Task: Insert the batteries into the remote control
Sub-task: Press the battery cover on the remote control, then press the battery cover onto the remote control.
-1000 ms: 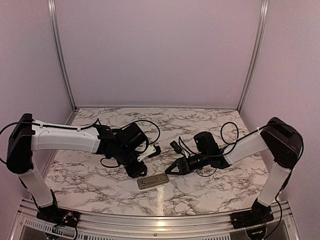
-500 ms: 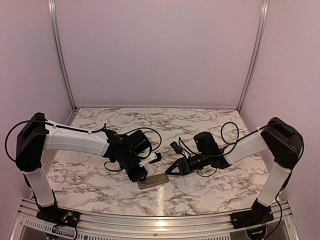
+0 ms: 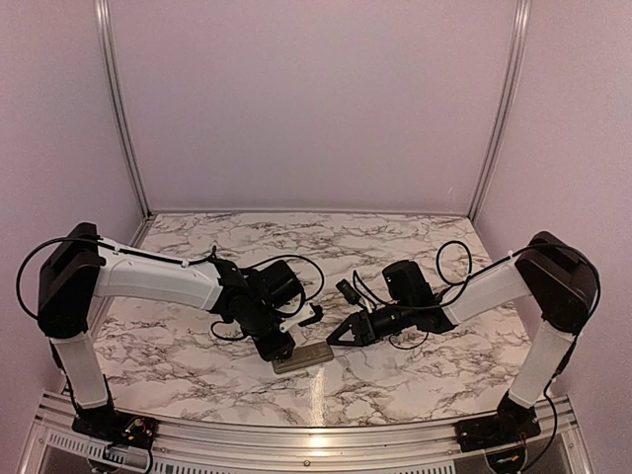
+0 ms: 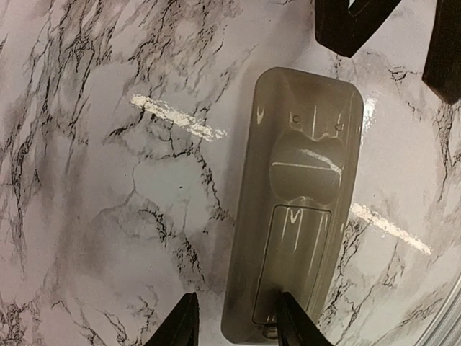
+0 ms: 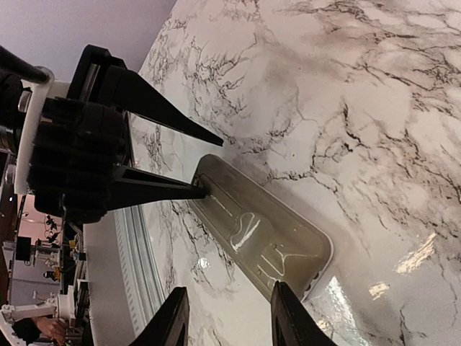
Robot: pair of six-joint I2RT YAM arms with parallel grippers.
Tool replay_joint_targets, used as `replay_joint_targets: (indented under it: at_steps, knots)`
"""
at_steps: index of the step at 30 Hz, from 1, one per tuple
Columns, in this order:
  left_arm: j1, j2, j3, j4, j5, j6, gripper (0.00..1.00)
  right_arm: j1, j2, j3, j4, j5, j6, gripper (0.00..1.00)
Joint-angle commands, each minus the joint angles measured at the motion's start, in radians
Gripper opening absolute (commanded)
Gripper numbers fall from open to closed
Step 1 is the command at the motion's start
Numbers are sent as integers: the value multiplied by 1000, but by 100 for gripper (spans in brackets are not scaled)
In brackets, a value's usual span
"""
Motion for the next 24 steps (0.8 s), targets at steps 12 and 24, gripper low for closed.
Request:
replay_joint_targets:
  at_steps: [12,24]
  knots:
    - [41,-154,-58,83,-54,-156,50,46,-77,34,7,14,14,25]
    - [45,-335,-266,232,-72,-618,53,148,11,146,-40,91,-8,12]
